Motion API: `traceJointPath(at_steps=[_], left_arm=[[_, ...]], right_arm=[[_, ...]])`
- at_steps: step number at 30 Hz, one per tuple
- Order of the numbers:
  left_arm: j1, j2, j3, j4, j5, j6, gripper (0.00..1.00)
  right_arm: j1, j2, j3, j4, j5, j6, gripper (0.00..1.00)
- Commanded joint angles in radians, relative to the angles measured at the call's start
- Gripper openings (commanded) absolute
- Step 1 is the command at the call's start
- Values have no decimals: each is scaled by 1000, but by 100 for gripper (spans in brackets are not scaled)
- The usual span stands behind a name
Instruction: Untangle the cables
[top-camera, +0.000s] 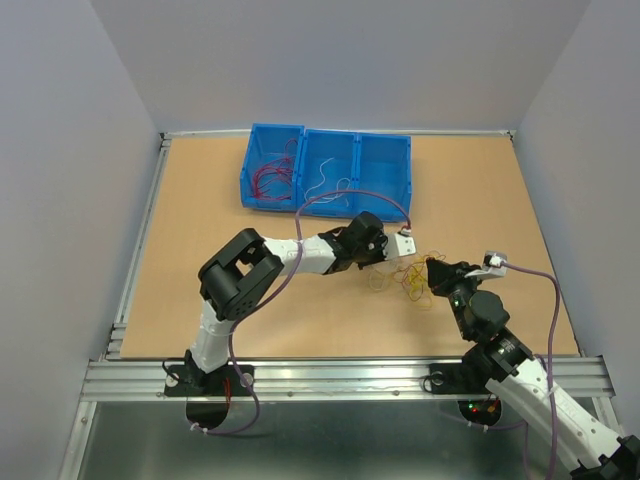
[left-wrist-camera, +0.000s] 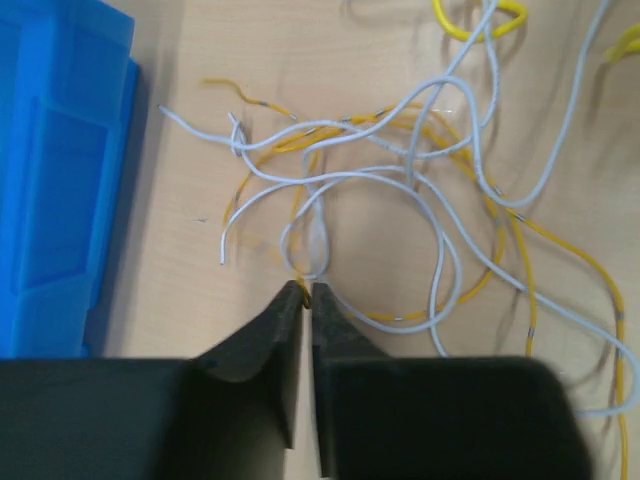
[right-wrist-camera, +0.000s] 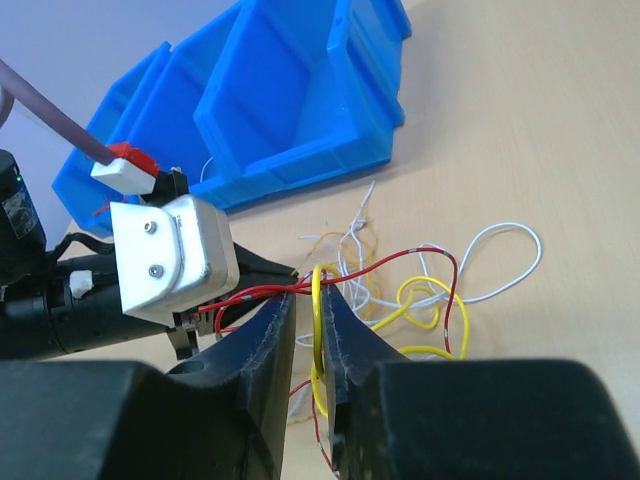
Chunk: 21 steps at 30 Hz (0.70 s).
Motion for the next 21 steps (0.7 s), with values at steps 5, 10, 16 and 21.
traceJointPath(at_steps=[5,10,16,21], left_arm=[[11,-165,-59,79,-37,-16,0],[37,-265,-101,62,32,-55,0],[96,-434,-148,41,113,-104,0],[175,-624,-215,56,224,-141,0]], right_arm=[[6,-9,55,13,49,-1,23],[8,9,55,7,116,35,23],[8,26,73,-79,309,163,23],[6,49,91,-127,334,183,87]])
